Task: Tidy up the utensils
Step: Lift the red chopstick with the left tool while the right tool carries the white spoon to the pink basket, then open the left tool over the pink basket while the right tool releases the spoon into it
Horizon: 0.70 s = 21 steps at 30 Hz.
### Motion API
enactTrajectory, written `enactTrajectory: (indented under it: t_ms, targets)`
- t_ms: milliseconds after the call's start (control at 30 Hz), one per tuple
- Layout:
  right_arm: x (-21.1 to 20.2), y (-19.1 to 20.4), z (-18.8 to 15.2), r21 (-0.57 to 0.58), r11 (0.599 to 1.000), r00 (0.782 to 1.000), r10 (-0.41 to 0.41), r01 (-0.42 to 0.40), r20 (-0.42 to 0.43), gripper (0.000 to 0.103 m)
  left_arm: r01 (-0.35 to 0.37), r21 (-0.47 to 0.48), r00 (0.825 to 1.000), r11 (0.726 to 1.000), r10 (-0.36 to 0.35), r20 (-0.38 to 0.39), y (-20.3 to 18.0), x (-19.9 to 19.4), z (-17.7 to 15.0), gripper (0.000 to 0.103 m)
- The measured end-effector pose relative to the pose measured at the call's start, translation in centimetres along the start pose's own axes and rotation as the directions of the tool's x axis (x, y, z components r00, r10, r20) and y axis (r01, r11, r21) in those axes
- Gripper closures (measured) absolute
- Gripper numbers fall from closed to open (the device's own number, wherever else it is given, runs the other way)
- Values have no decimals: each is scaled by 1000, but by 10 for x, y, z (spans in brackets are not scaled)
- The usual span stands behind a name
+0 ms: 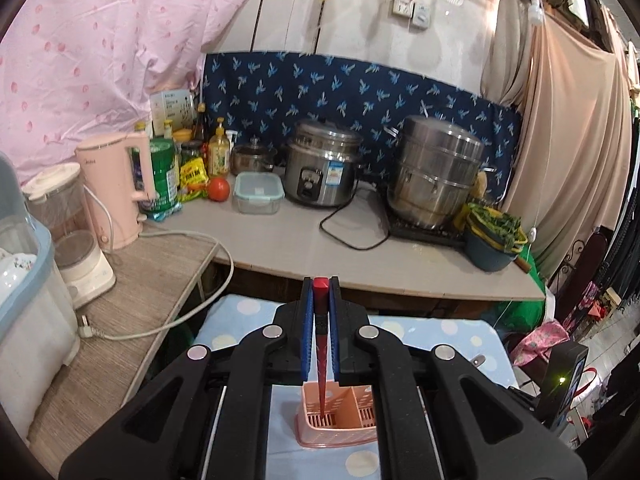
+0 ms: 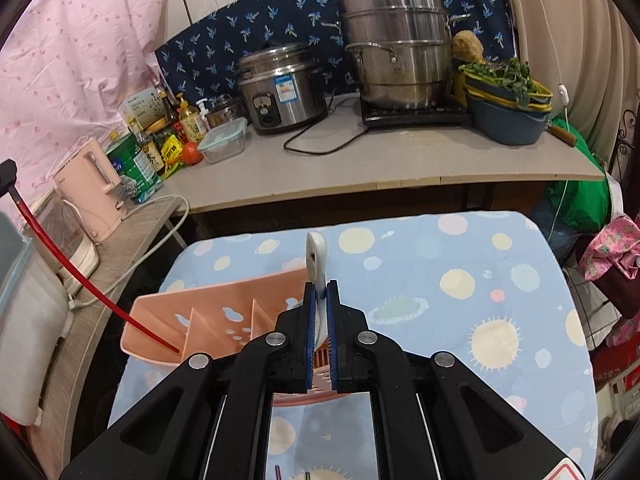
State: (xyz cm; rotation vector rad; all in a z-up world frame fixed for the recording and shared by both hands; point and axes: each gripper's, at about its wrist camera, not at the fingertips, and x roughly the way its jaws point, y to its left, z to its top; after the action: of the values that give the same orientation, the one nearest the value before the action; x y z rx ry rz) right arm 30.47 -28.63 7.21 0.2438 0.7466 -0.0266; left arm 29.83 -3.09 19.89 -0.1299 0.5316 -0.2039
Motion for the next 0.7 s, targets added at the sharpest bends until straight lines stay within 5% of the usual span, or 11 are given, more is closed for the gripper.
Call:
enactTrajectory:
  t_ms: [233,433,700]
  targets:
    - [4,2,-5,-13,1000,1000,-3,3,-4,93,-23,-12,999,1000,22,-29,9,13,-16,94]
    - [-13,0,-9,-8,1000,1000,5,-5,8,90,-47,-11,998,999,47,-29,12,4,-24,71]
    - [-48,-3,-36,-13,1000,1000,11,-11,10,82,-59,12,996,998,60,-67,18,-17,-50,68]
